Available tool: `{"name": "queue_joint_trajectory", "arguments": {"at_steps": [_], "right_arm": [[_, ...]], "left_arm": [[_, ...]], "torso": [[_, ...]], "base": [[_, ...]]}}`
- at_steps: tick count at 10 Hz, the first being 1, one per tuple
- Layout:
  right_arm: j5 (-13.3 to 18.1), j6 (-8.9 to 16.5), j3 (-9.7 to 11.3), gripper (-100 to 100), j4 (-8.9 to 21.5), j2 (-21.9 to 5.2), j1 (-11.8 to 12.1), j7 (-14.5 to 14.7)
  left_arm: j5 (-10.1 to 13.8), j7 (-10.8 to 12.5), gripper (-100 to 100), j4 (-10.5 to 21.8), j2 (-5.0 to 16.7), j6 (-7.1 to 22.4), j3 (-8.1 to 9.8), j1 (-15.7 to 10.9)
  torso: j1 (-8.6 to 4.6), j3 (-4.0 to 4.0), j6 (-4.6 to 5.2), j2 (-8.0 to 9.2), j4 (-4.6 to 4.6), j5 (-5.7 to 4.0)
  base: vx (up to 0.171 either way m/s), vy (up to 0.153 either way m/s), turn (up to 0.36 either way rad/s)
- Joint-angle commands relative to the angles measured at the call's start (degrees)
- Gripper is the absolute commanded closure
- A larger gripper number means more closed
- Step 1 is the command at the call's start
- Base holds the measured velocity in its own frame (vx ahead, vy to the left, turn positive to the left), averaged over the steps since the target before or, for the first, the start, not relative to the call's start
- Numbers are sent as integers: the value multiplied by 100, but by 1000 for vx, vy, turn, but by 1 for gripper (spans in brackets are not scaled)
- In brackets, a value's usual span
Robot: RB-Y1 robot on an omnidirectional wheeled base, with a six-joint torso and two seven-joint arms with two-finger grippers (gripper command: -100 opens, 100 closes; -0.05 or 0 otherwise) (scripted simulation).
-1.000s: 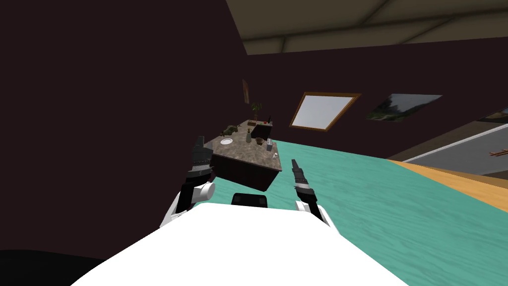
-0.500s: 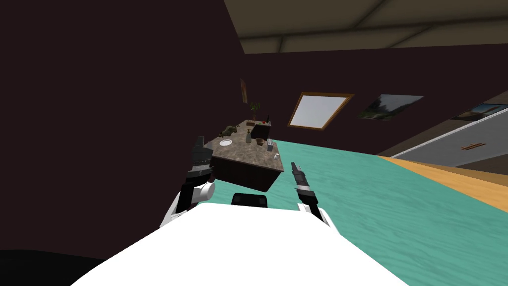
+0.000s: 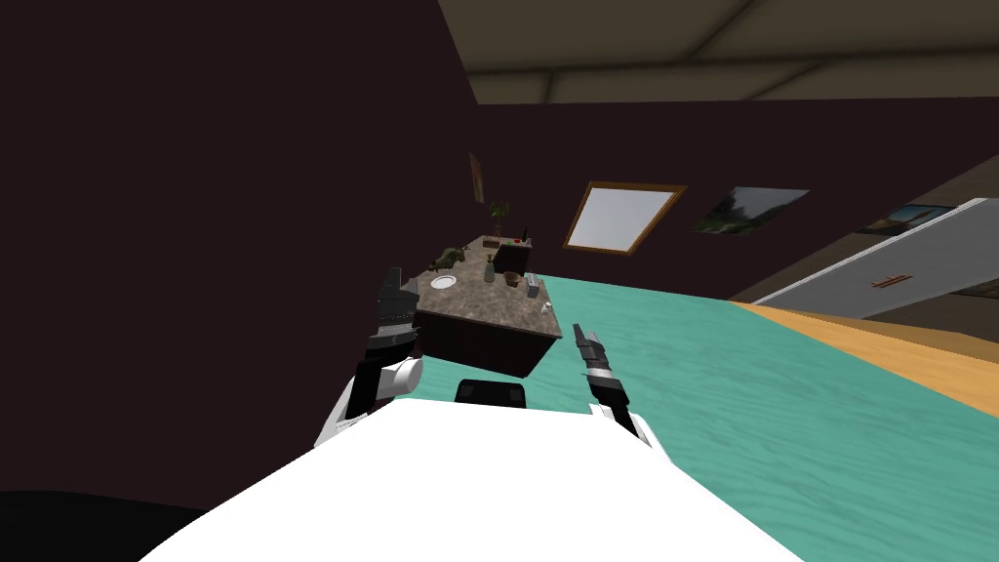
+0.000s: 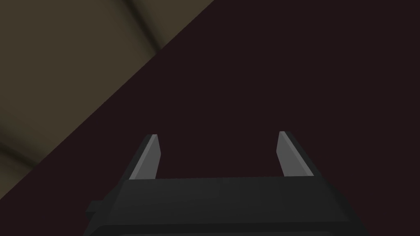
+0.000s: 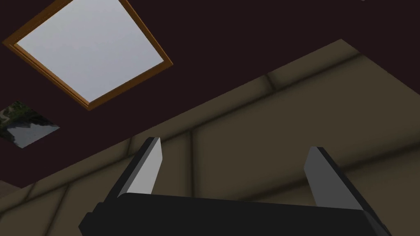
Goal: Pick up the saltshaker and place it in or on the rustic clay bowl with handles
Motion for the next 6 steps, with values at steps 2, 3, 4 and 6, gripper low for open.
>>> {"name": "queue_joint_trajectory", "arguments": {"at_steps": [2,3,4,6], "right_arm": [[56,-19,-98,-100,270,-41,-61,326],[105,-32,-178,-100,503,-81,-131,544],[105,-32,-178,-100,503,-81,-131,582],[203,-56,-325,-100,929,-162,-303,959]], "left_arm": [[0,0,0,0,0,0,0,0],[0,0,0,0,0,0,0,0],[0,0,0,0,0,0,0,0],[0,0,0,0,0,0,0,0]], "torso": [[8,-1,0,-2,-1,0],[6,1,0,2,0,1],[4,0,0,0,0,0],[-1,1,0,1,0,-1]], "base": [[25,83,-43],[27,71,-47],[20,58,-24],[28,77,-32]]}}
